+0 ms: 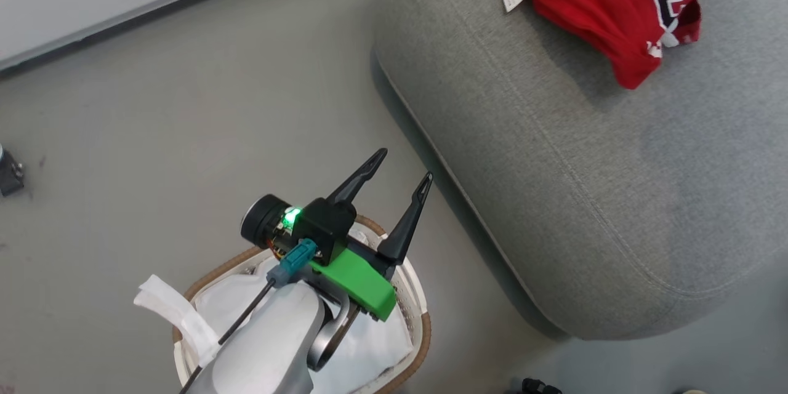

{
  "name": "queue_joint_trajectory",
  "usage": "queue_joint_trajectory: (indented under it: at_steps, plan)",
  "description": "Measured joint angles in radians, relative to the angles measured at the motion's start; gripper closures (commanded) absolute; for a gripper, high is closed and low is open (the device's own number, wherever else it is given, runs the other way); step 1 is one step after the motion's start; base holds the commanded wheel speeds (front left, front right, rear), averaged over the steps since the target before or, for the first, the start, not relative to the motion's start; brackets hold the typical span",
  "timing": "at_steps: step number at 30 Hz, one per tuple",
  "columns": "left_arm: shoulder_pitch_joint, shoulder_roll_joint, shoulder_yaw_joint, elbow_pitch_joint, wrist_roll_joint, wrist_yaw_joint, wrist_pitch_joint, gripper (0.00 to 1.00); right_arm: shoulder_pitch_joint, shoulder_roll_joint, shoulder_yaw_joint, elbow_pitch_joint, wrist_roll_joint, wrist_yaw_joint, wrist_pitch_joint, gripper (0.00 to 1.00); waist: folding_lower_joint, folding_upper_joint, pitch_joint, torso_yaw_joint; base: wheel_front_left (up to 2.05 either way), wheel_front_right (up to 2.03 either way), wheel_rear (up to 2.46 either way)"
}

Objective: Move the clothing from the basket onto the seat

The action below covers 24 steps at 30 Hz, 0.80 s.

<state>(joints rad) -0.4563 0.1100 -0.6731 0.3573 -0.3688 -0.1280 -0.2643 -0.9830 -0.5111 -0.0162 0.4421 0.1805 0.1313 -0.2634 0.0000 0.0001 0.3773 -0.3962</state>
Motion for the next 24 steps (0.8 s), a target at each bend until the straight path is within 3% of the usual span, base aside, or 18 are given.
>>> queue_joint_trajectory:
  at_steps: [10, 11, 13, 24]
  plan:
    - [-0.063, 0.000, -0.015, 0.001, 0.003, 0.000, 0.000, 0.00, 0.086, 0.106, -0.112, 0.253, -0.043, 0.000, 0.000, 1.00, 0.0002, 0.0000, 0.139, 0.114, 0.00, 0.00, 0.00]
    - [-0.065, 0.000, -0.013, 0.003, 0.003, 0.000, 0.000, 0.00, 0.096, 0.118, -0.128, 0.265, -0.046, 0.000, 0.000, 0.73, 0.0002, 0.0000, 0.149, 0.125, 0.00, 0.00, 0.00]
    - [-0.066, 0.002, -0.007, 0.009, 0.003, 0.000, 0.000, 0.00, 0.120, 0.132, -0.149, 0.279, -0.056, 0.000, 0.000, 0.00, 0.0002, -0.0001, 0.163, 0.143, 0.00, 0.00, 0.00]
    - [-0.008, -0.013, 0.080, 0.029, 0.004, 0.000, 0.000, 0.00, 0.396, 0.168, -0.184, 0.240, -0.056, 0.000, 0.000, 0.00, 0.0001, 0.0000, 0.103, 0.171, 0.00, 0.00, 0.00]
